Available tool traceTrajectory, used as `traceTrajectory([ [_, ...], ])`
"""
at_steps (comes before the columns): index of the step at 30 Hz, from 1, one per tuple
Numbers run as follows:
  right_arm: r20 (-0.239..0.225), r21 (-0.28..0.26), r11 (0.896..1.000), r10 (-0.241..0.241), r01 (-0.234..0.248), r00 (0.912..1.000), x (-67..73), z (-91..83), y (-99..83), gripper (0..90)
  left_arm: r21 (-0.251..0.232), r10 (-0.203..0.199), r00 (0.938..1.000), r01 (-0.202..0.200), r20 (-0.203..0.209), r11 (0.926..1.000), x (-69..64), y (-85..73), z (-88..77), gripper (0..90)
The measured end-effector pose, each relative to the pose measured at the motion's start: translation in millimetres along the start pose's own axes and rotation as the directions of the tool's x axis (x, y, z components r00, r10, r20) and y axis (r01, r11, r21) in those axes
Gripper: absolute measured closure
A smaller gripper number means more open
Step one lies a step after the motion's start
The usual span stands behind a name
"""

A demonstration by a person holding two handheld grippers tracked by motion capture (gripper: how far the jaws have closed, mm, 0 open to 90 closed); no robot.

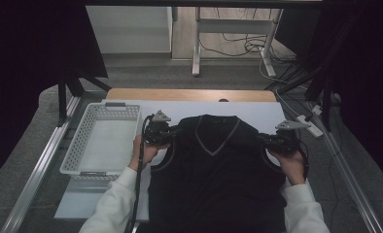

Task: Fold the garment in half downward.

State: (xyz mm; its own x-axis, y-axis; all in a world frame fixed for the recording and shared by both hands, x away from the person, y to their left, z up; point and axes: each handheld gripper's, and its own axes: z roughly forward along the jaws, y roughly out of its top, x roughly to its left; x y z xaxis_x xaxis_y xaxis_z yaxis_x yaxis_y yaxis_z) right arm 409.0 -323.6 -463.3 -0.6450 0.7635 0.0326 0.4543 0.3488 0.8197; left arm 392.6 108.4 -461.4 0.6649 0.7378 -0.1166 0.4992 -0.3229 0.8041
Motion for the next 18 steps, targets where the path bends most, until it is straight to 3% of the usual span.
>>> traceTrajectory([
  [18,-0.009,-0.030,1.000,0.005,-0.005,0.9999,5.9,-16.2,-4.3,75.1,0.002,0.010,0.9999,-0.010,0.005,0.9999,-6.8,-5.0,-9.6,75.5],
])
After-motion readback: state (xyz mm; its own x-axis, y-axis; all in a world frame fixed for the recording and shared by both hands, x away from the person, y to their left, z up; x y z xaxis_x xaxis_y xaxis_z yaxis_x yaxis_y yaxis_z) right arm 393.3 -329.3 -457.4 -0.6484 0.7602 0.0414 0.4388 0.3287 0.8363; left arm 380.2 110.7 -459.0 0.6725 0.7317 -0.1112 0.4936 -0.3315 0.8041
